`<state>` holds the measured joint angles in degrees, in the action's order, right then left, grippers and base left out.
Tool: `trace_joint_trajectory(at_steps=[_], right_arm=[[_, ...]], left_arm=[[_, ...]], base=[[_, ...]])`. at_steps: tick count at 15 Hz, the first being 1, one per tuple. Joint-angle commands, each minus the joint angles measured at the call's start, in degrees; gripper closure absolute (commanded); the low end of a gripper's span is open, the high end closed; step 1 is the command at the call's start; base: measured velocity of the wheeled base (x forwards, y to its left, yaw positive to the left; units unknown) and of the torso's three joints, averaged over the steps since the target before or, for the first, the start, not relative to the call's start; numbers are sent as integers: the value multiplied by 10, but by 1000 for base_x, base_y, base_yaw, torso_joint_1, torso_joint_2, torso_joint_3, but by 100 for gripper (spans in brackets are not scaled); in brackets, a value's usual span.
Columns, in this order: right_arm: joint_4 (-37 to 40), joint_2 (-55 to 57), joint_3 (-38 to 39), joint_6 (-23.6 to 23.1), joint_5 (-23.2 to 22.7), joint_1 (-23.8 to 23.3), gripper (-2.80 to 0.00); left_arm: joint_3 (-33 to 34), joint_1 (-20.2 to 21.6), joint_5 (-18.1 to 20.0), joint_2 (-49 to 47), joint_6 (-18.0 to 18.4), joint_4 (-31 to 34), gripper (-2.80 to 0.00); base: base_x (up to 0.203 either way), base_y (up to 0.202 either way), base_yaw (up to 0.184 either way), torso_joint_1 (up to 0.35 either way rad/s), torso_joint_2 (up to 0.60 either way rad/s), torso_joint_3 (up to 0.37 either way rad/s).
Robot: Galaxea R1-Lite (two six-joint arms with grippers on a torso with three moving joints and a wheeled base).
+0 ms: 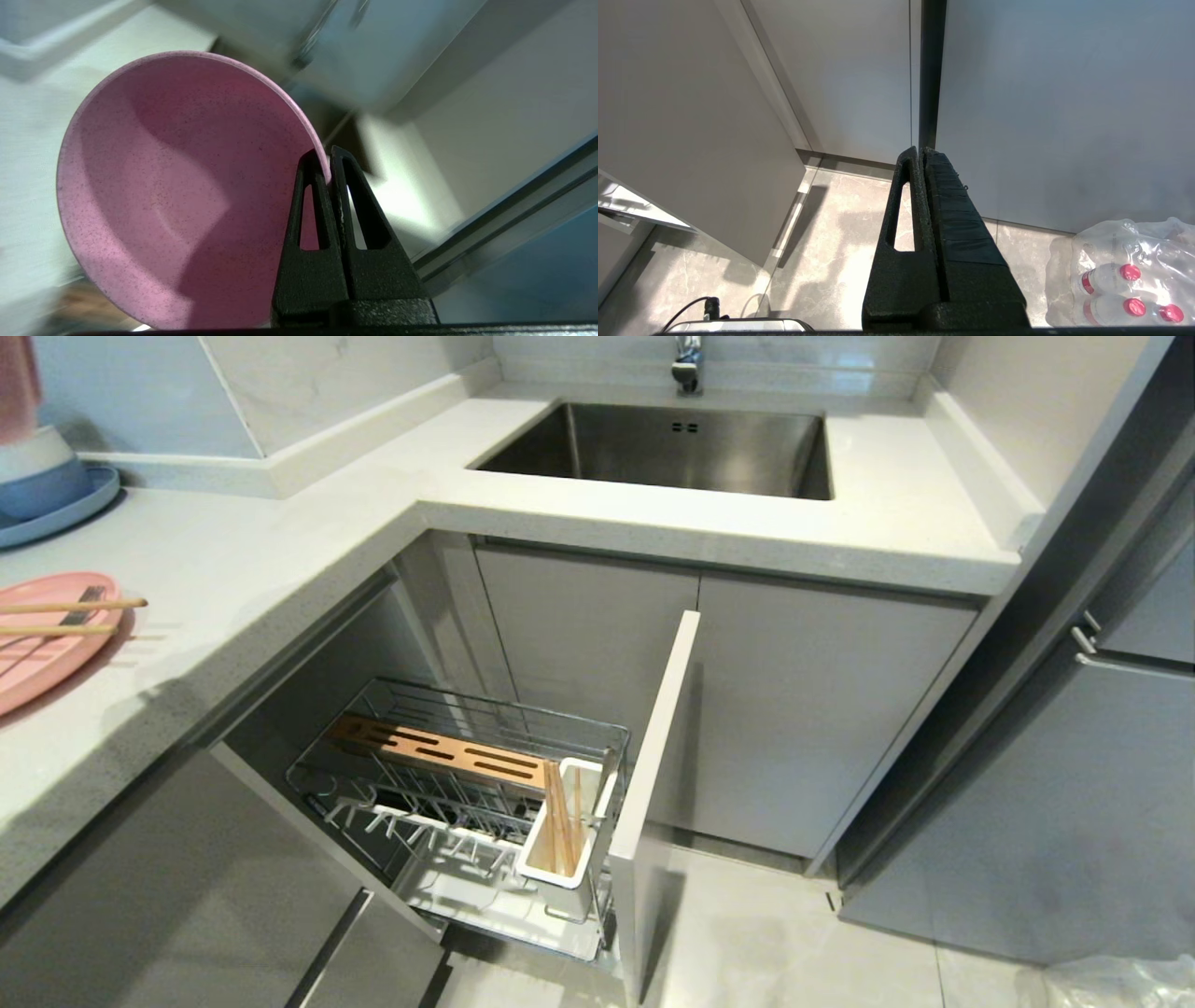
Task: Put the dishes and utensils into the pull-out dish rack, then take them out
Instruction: Pick up the bowl and place it in the cupboard
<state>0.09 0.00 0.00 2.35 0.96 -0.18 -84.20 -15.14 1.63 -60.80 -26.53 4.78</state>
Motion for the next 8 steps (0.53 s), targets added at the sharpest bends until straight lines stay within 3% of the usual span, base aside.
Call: trace_joint_trajectory(at_steps=[1, 8], right_arm=[[0, 0, 1, 0, 0, 0, 0], [0, 0, 1, 0, 0, 0, 0]], left_arm=[[50, -29, -14, -29, -88, -142, 0], [135, -52, -40, -169, -210, -318, 0]], base=[[0, 0, 0, 0, 0, 0], [0, 0, 0, 0, 0, 0]])
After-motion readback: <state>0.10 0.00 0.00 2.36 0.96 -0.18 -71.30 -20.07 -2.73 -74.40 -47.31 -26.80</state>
